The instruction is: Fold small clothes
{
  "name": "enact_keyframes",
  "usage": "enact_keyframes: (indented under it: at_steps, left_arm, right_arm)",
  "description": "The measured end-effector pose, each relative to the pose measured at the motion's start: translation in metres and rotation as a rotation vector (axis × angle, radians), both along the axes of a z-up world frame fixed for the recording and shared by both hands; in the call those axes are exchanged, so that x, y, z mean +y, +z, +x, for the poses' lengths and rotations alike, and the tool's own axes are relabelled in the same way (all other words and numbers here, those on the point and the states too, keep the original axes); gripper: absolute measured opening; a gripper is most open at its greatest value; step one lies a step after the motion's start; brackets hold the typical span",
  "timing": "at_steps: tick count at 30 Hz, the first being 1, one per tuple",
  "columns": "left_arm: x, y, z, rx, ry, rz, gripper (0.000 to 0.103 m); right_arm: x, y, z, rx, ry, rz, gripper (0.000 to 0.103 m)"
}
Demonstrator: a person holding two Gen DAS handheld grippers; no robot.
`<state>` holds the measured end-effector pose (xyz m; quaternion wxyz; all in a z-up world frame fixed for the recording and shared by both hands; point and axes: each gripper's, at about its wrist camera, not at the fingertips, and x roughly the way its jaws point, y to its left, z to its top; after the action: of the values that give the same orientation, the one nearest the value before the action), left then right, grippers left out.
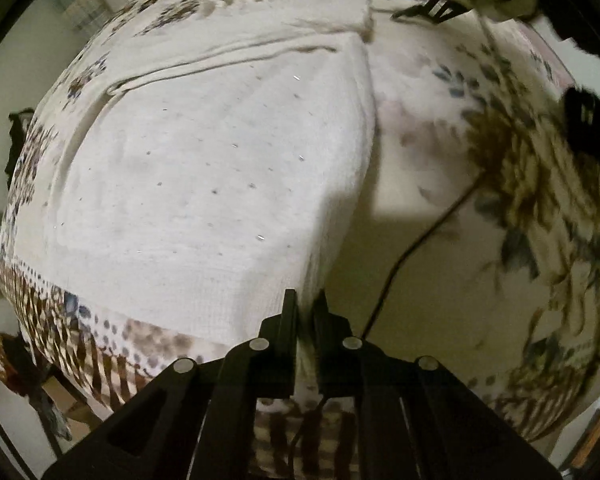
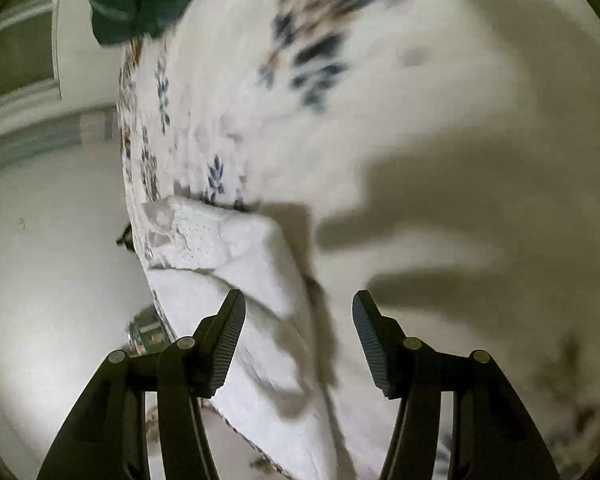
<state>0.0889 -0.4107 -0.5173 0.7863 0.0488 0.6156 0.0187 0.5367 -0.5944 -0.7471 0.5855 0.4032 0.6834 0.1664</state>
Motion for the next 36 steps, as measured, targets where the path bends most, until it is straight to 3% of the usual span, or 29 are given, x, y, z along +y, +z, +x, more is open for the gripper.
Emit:
enact_keyframes:
  at_steps: [1,2,3,4,11,15,20,23,28,34,36]
  left_arm:
    - [0.005,0.003,0.002,-0.005,0.01,-0.01,0.004]
    - [0.013,0.007,0.007,-0.012,0.022,-0.022,0.004]
    - [0.019,0.011,0.008,-0.017,0.034,-0.036,0.004]
    - [0.026,0.016,0.005,-0.021,0.046,-0.052,0.004]
    - [0.115,0.045,0.012,-0.042,0.148,-0.203,0.004]
    - [0.187,0.065,0.013,-0.063,0.224,-0.276,0.004]
    - [0.298,0.081,0.01,-0.092,0.363,-0.335,0.004]
    - [0.348,0.075,0.009,-0.101,0.426,-0.355,0.004]
    - [0.418,0.041,0.014,-0.09,0.503,-0.378,0.004]
    - [0.461,-0.013,0.02,-0.035,0.523,-0.447,0.005]
    - [0.471,-0.037,0.019,0.024,0.546,-0.514,0.009]
  right_arm:
    - [0.008,-0.003,0.003,0.008,0.005,-0.003,0.056]
    - [0.018,-0.006,0.008,0.016,0.024,-0.026,0.03]
    - [0.028,-0.003,0.012,0.004,0.045,-0.071,0.012]
    - [0.036,0.002,0.014,-0.01,0.061,-0.099,0.008]
    - [0.096,0.097,0.021,-0.133,0.169,-0.267,0.008]
    - [0.175,0.166,0.034,-0.181,0.253,-0.331,0.008]
    - [0.291,0.211,0.051,-0.219,0.336,-0.419,0.007]
    - [0.38,0.208,0.066,-0.226,0.386,-0.482,0.007]
    - [0.506,0.164,0.083,-0.232,0.477,-0.621,0.007]
    - [0.573,0.109,0.09,-0.226,0.537,-0.749,0.007]
    - [0.578,0.088,0.092,-0.15,0.537,-0.715,0.008]
